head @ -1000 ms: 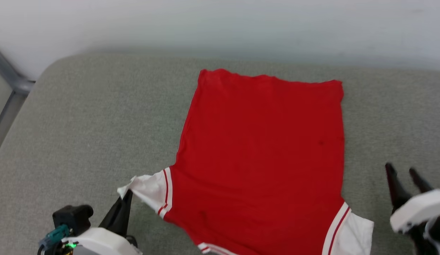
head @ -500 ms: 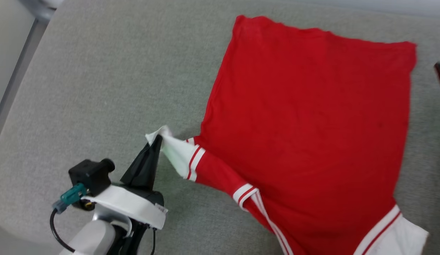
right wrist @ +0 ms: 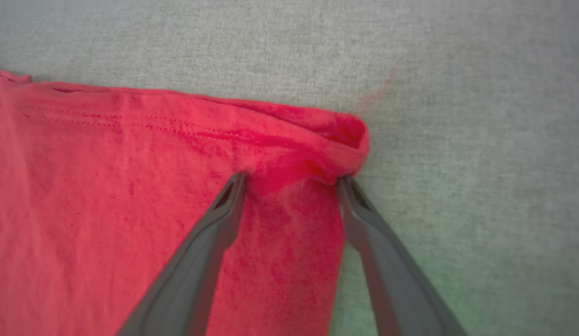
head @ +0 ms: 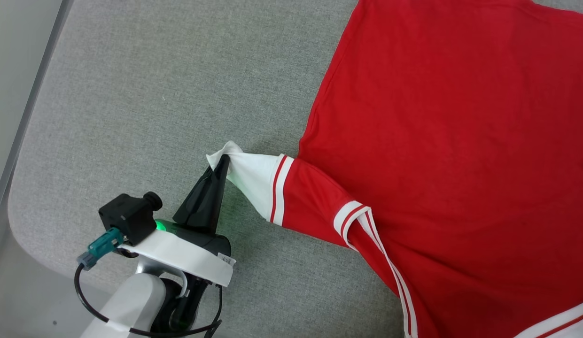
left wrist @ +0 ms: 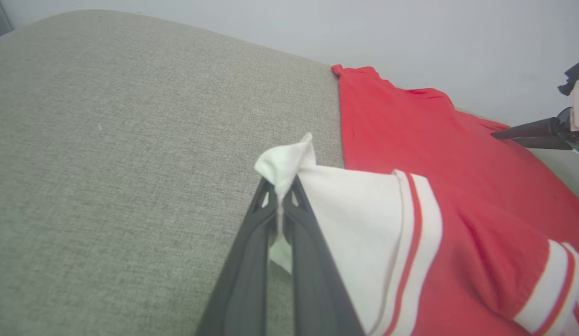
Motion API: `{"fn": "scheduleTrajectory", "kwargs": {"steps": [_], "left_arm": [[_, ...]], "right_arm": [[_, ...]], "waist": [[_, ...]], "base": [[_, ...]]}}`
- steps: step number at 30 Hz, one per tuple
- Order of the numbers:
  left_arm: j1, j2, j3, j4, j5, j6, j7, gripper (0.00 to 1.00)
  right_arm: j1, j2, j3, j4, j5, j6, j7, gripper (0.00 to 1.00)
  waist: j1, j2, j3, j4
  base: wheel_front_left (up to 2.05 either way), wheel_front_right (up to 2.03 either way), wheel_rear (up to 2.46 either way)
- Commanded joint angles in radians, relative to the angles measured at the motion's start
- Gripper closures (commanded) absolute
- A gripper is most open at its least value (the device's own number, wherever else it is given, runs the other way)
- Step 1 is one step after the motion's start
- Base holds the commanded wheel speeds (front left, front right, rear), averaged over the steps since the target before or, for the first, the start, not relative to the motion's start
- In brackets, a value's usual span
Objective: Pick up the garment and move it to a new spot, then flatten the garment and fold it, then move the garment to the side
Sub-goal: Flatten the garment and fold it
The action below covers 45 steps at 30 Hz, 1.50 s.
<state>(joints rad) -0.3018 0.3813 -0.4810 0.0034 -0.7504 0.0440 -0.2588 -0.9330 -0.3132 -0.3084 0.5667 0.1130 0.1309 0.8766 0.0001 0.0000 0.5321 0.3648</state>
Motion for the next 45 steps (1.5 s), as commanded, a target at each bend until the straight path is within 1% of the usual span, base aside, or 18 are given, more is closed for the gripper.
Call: {"fn": "scheduleTrajectory", "kwargs": {"steps": [1, 2, 3, 4, 8, 11, 15, 20, 25, 28, 31, 36, 41, 43, 45], "left_arm": [[-0.001, -0.005, 0.005, 0.005, 0.008, -0.007, -0.006, 1.0], [0.002, -0.008, 0.008, 0.008, 0.01, -0.009, -0.007, 1.0], [0.002, -0.011, 0.01, 0.012, 0.01, -0.012, -0.007, 1.0], [0.003, -0.015, 0.012, 0.016, 0.013, -0.016, -0.007, 1.0], [0.009, -0.025, 0.02, 0.036, 0.016, -0.025, -0.008, 1.0], [0.02, -0.023, 0.023, 0.049, 0.02, -0.025, -0.008, 1.0], [0.045, -0.011, 0.034, 0.068, 0.018, -0.008, -0.007, 1.0], [0.09, 0.02, 0.049, 0.076, 0.019, 0.023, 0.009, 1.0], [0.141, 0.052, 0.064, 0.055, 0.016, 0.062, 0.028, 1.0], [0.18, 0.076, 0.074, 0.038, 0.016, 0.091, 0.045, 1.0], [0.213, 0.094, 0.082, 0.018, 0.013, 0.117, 0.061, 1.0], [0.266, 0.114, 0.079, -0.01, 0.011, 0.15, 0.09, 1.0], [0.305, 0.123, 0.077, -0.028, 0.006, 0.176, 0.111, 1.0], [0.313, 0.126, 0.075, -0.035, 0.005, 0.182, 0.119, 1.0], [0.319, 0.131, 0.074, -0.042, 0.003, 0.188, 0.126, 1.0]], "right_arm": [[0.054, 0.026, -0.005, 0.06, -0.012, -0.001, 0.071, 0.0], [0.062, 0.033, -0.014, 0.067, -0.018, -0.001, 0.106, 0.26], [0.064, 0.039, -0.02, 0.066, -0.02, -0.001, 0.134, 0.76], [0.066, 0.043, -0.027, 0.06, -0.021, -0.001, 0.152, 1.0], [0.055, 0.032, -0.03, -0.003, -0.031, -0.001, 0.141, 1.0], [0.052, 0.003, -0.012, -0.055, -0.032, -0.001, 0.122, 1.0], [0.084, -0.03, 0.036, -0.137, -0.002, -0.001, 0.105, 1.0], [0.22, -0.062, 0.067, -0.245, 0.066, -0.001, 0.117, 1.0], [0.419, -0.079, 0.069, -0.395, 0.134, -0.001, 0.144, 1.0], [0.561, -0.064, 0.045, -0.494, 0.158, -0.001, 0.153, 1.0], [0.715, -0.035, 0.017, -0.588, 0.182, -0.001, 0.159, 1.0], [0.939, 0.033, -0.021, -0.703, 0.2, -0.001, 0.156, 1.0], [1.133, 0.151, -0.034, -0.734, 0.198, -0.001, 0.119, 1.0], [1.196, 0.199, -0.036, -0.718, 0.197, -0.001, 0.107, 1.0], [1.234, 0.231, -0.026, -0.7, 0.212, -0.001, 0.079, 1.0]], "waist": [[-0.0001, 0.0, 0.004, 0.003], [-0.0001, 0.0, 0.003, 0.004], [-0.0001, 0.0, 0.003, 0.004], [-0.0001, 0.0, 0.002, 0.004], [-0.0001, 0.0, -0.018, -0.001], [-0.0001, 0.0, -0.05, -0.011], [-0.0001, 0.0, -0.116, -0.046], [-0.0001, 0.0, -0.209, -0.105], [-0.0001, 0.0, -0.295, -0.169], [-0.0001, 0.0, -0.349, -0.206], [-0.0001, 0.0, -0.391, -0.244], [-0.0001, 0.0, -0.437, -0.296], [-0.0001, 0.0, -0.468, -0.329], [-0.0001, 0.0, -0.474, -0.337], [-0.0001, 0.0, -0.476, -0.346]], "base": [[0.0, 0.0, 0.0], [0.0, 0.0, 0.0], [0.0, 0.0, 0.0], [0.0, 0.0, 0.0], [0.0, 0.0, 0.0], [0.0, 0.0, 0.0], [0.0, 0.0, 0.0], [0.0, 0.0, 0.0], [0.0, 0.0, 0.0], [0.0, 0.0, 0.0], [0.0, 0.0, 0.0], [0.0, 0.0, 0.0], [0.0, 0.0, 0.0], [0.0, 0.0, 0.0], [0.0, 0.0, 0.0]]}}
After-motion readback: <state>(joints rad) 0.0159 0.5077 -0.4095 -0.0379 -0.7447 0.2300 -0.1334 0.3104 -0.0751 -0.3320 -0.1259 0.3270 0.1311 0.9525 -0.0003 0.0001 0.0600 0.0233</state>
